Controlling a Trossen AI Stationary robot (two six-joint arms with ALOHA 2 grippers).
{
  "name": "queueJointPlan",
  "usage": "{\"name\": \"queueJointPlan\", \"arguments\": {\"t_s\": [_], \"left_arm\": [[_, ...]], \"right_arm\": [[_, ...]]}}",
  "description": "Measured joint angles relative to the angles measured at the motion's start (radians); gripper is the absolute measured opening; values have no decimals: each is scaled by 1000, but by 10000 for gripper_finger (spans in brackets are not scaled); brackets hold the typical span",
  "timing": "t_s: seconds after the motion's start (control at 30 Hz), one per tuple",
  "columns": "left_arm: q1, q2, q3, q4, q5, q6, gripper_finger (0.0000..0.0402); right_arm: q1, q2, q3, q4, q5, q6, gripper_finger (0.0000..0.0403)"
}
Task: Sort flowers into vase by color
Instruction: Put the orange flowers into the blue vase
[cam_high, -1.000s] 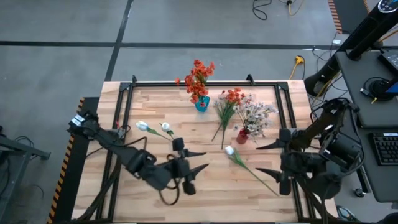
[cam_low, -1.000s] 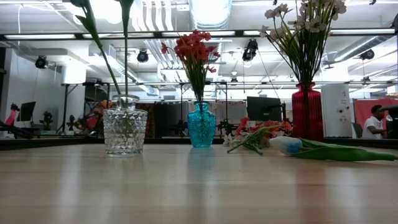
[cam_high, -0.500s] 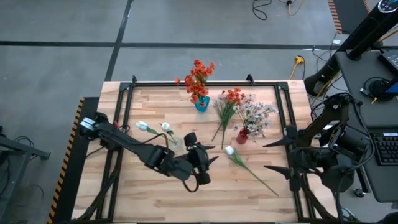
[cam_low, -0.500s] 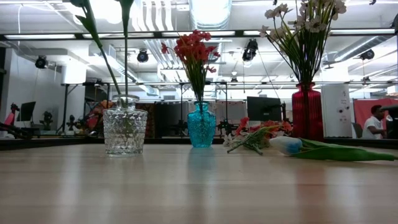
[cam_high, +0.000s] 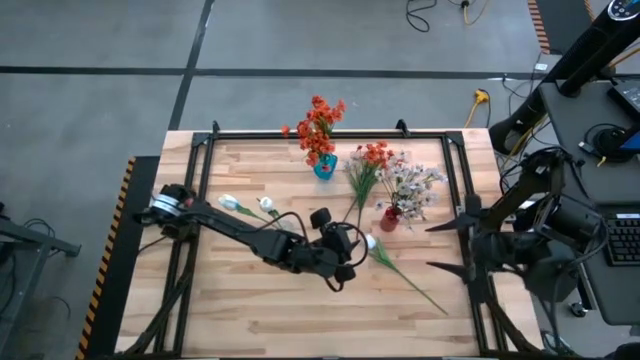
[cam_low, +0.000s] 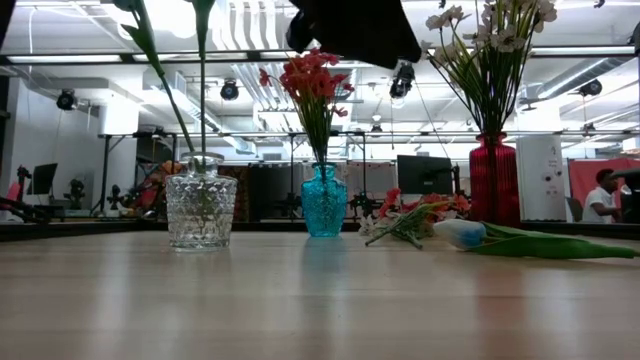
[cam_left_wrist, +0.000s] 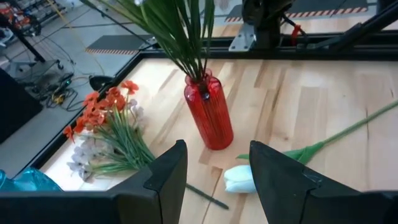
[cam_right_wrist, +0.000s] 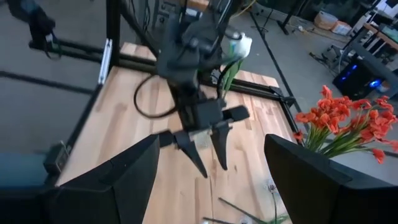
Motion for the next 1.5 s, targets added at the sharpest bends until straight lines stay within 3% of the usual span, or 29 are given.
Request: {"name": "queueJointPlan", "arguments": {"t_s": [0.27,0.47,0.83,0.97,1.5], "left_arm": [[49,50,0,14,22,0,157],[89,96,0,26,65,-8,157],[117,102,-18,24,63,-61,157],[106,102,-54,46,15,-92,157],[106,100,-66,83,19,-65,157]], "right_arm": [[0,-19,82,-3,14,-15,283],[0,-31,60,-8,59,-24,283],[0,-28,42,-9,58,-31,283],[0,-28,41,-9,58,-34,283],[0,-30,51,14,89,-57,283]]}}
